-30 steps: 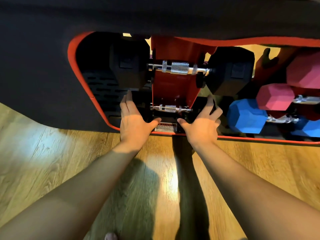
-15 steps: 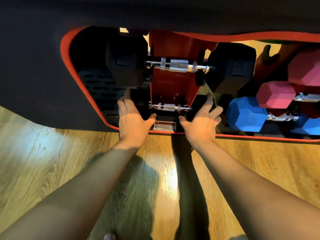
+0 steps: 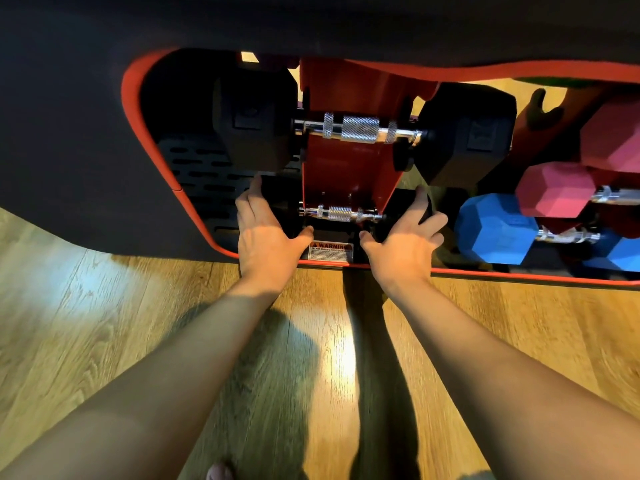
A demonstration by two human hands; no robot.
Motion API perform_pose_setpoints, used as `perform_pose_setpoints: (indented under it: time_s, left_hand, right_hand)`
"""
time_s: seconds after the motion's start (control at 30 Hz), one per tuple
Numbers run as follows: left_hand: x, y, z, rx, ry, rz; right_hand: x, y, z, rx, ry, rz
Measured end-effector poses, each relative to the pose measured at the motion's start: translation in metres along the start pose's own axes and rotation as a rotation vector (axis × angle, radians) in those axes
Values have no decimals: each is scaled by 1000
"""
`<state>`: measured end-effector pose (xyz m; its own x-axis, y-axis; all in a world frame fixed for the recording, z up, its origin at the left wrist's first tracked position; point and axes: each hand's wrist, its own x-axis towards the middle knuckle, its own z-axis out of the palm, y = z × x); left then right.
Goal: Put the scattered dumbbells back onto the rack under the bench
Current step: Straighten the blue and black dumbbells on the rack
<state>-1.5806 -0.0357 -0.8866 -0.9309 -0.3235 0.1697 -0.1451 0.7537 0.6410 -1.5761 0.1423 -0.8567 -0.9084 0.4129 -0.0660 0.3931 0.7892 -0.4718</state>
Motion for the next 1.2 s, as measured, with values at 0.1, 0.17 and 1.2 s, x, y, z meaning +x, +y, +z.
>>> perform_pose_setpoints:
  time_s: [0.1,0.17,1.2]
  left_hand:
    - [0,-1,1,-7,-1,-1]
    - [0,-1,1,1,3,-2]
    - [1,0,-4,-60,-21,31]
  right_hand:
    - [1,0,1,1,2,-3]
    - [1,0,1,6,-4,0]
    - [3,1,-1,21,-38,0]
